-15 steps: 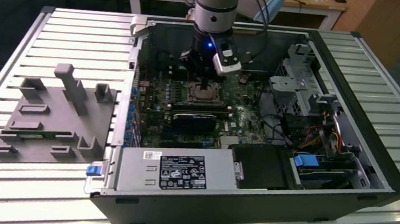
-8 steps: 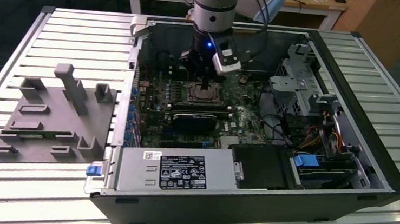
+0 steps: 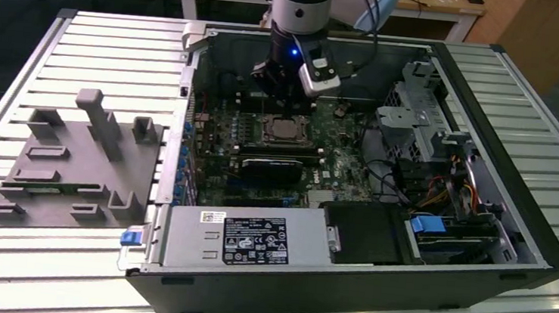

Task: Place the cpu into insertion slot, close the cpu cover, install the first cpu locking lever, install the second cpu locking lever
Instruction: 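Close the cpu cover, then install the first cpu locking lever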

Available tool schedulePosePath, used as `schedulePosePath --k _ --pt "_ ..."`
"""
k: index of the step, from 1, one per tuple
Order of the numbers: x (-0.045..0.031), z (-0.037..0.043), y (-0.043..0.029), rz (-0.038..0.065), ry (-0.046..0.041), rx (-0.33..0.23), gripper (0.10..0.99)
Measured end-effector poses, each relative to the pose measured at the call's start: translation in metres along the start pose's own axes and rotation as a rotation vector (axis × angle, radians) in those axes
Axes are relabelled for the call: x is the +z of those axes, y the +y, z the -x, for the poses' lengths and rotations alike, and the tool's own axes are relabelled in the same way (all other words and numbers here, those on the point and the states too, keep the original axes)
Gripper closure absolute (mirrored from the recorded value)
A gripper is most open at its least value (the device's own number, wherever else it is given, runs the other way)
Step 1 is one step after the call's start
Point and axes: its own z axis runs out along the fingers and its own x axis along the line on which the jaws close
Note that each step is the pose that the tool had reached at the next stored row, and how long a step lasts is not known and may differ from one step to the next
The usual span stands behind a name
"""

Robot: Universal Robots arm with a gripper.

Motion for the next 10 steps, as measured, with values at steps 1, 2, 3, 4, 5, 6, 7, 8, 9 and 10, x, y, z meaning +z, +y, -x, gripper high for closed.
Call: schedulePosePath --k 1,2,3,4,5,6,7,8,9,10 --pt "-0.0021 0.0001 0.0 0.0 0.0 0.0 0.98" --pt "-0.0042 0.0002 0.0001 0.0 0.0 0.0 0.98" --pt "-0.0058 0.0002 0.0001 0.0 0.0 0.0 0.98" --pt "-0.0074 0.0003 0.0002 0.0 0.0 0.0 0.98" --pt "-0.0086 0.0003 0.0002 0.0 -0.0001 0.0 0.98" --pt "-0.0092 0.0004 0.0002 0.0 0.0 0.0 0.98" --pt "-0.0093 0.0004 0.0002 0.0 -0.0001 0.0 0.98" --pt "-0.0093 0.0004 0.0002 0.0 -0.0001 0.0 0.98" --pt "-0.0098 0.0004 0.0002 0.0 0.0 0.0 0.98" --pt "-0.0102 0.0004 0.0002 0.0 0.0 0.0 0.98"
